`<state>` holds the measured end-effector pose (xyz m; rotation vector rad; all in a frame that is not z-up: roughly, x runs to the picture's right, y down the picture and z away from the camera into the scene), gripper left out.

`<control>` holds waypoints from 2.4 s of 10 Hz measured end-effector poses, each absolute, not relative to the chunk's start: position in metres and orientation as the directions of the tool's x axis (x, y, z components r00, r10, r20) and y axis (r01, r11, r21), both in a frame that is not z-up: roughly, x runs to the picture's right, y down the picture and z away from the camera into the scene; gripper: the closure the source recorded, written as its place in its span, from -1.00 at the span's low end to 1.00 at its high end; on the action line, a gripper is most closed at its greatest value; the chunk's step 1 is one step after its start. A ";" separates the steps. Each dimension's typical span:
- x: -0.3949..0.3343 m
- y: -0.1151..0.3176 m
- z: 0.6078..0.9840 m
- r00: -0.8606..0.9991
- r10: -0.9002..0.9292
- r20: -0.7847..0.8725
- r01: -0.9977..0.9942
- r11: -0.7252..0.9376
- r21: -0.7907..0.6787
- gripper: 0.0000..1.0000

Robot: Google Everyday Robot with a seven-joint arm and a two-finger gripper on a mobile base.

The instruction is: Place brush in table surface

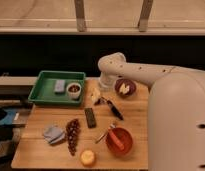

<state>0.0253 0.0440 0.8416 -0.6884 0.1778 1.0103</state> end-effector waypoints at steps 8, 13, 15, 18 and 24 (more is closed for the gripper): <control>0.036 0.052 0.855 0.521 0.731 -0.441 -0.829 0.310 -0.465 -0.60; 0.024 0.055 0.879 0.572 0.704 -0.422 -0.778 0.302 -0.551 -0.60; 0.024 0.066 0.894 0.578 0.690 -0.436 -0.769 0.282 -0.574 -0.60; 0.034 0.083 0.916 0.567 0.674 -0.473 -0.767 0.222 -0.602 -0.60; 0.031 0.096 0.923 0.562 0.647 -0.516 -0.784 0.217 -0.581 0.06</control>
